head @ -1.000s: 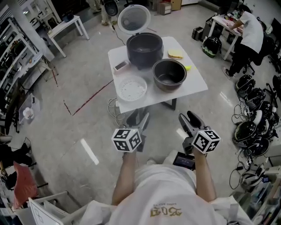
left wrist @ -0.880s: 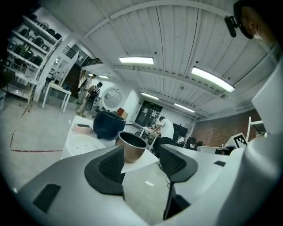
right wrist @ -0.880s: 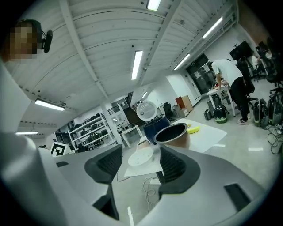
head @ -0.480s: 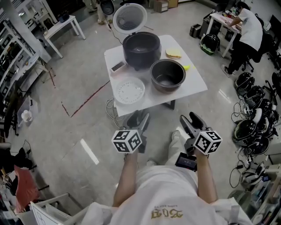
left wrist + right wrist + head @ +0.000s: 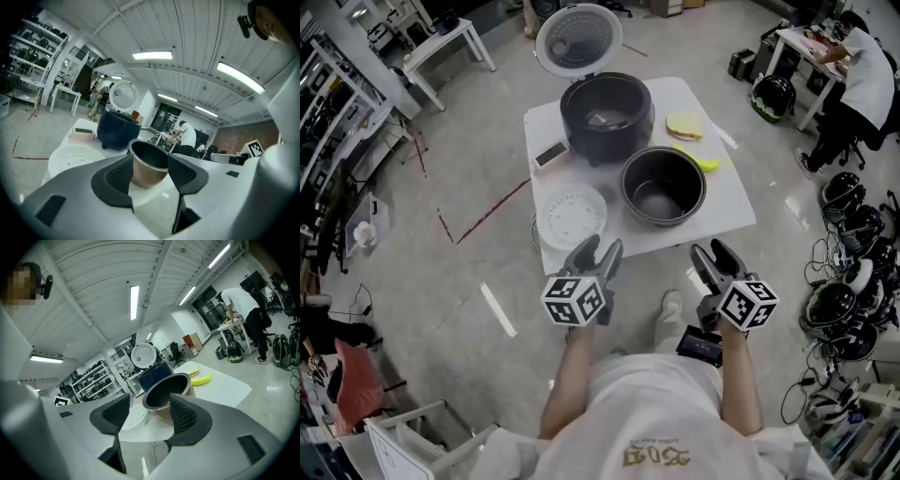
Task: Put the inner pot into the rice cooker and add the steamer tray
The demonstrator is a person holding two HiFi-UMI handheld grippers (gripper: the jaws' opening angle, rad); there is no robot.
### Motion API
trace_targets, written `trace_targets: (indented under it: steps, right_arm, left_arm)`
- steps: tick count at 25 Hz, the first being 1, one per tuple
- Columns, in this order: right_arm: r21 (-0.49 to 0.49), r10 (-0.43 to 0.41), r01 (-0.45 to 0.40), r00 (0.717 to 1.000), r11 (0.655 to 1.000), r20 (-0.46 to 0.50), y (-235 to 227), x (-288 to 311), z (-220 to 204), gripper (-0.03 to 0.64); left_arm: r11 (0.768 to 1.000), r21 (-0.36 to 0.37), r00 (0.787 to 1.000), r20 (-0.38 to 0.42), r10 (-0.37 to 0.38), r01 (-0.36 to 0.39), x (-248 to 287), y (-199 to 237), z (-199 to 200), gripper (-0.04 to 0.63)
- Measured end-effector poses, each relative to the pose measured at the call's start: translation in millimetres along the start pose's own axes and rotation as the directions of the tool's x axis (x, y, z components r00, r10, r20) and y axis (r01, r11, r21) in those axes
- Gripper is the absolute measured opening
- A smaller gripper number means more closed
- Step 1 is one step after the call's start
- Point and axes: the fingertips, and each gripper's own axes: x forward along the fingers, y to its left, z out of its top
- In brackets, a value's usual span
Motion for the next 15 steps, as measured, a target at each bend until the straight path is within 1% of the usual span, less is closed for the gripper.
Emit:
trace_targets:
  steps: [2,5,7,11,15]
  right_arm:
    - [-0.015,0.006,-0.006,1.000,1.000,-0.015,-16.6,22.8,16.9,0.264]
    - [-0.025,0.013,-0.014,0.999,1.000,-0.039,-40.9,55.8,40.1,0.262]
    - [-0.020,0.022,-0.023,0.998,1.000,-0.061,-55.6,73.9,50.3,0.262]
    - [-0.007,0.036,-0.037,0.992,0.999,-0.122,-84.1,101.9,56.1,0.260]
    - [0.025,0.064,-0.061,0.981,0.998,-0.182,-105.0,119.6,56.3,0.253]
  left_arm:
    - [1.000,-0.004,1.000,0.012,0.025,-0.025,24.0,8.0,14.4,0.245]
    - [0.999,-0.012,0.999,-0.011,0.052,-0.052,58.9,15.3,25.7,0.249]
    - [0.997,-0.028,0.997,-0.027,0.072,-0.073,75.9,18.0,25.7,0.249]
    - [0.990,-0.067,0.991,-0.058,0.121,-0.125,102.9,27.0,16.7,0.247]
    - [0.976,-0.100,0.979,-0.074,0.189,-0.196,119.1,38.9,11.9,0.245]
